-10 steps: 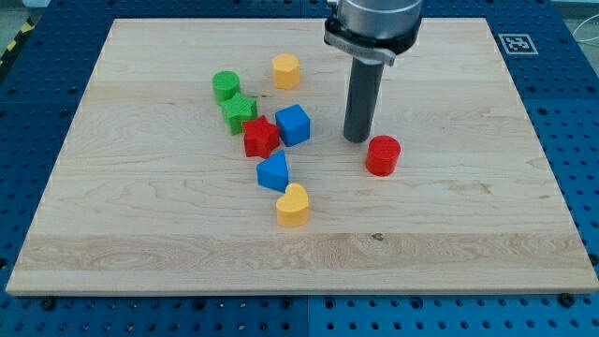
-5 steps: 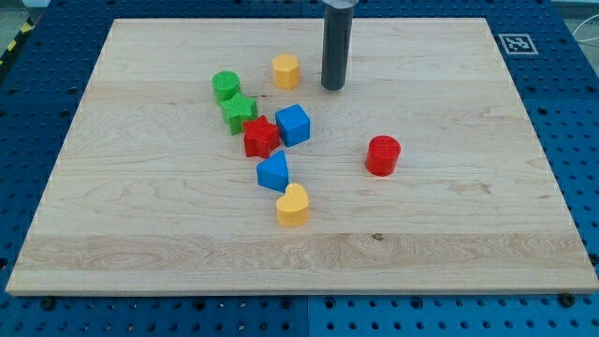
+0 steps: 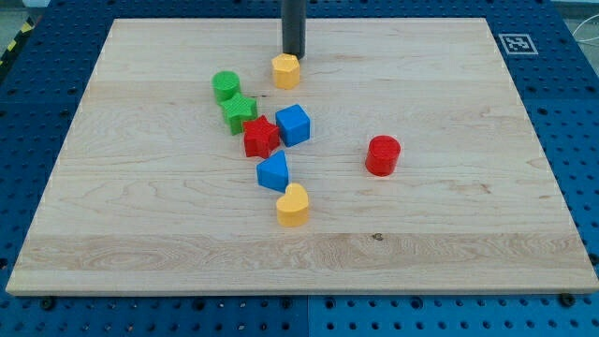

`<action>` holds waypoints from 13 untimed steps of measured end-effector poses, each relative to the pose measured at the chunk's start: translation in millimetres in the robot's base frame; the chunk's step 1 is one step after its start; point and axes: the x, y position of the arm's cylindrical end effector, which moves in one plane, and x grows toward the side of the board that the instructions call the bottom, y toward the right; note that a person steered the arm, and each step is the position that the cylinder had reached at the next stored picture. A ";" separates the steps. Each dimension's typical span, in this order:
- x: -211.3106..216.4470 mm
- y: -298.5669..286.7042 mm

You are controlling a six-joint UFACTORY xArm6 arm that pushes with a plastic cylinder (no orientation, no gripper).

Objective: Move yellow hexagon closer to the blue cube

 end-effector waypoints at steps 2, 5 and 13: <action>17.8 -26.4; 86.8 27.5; 87.9 39.5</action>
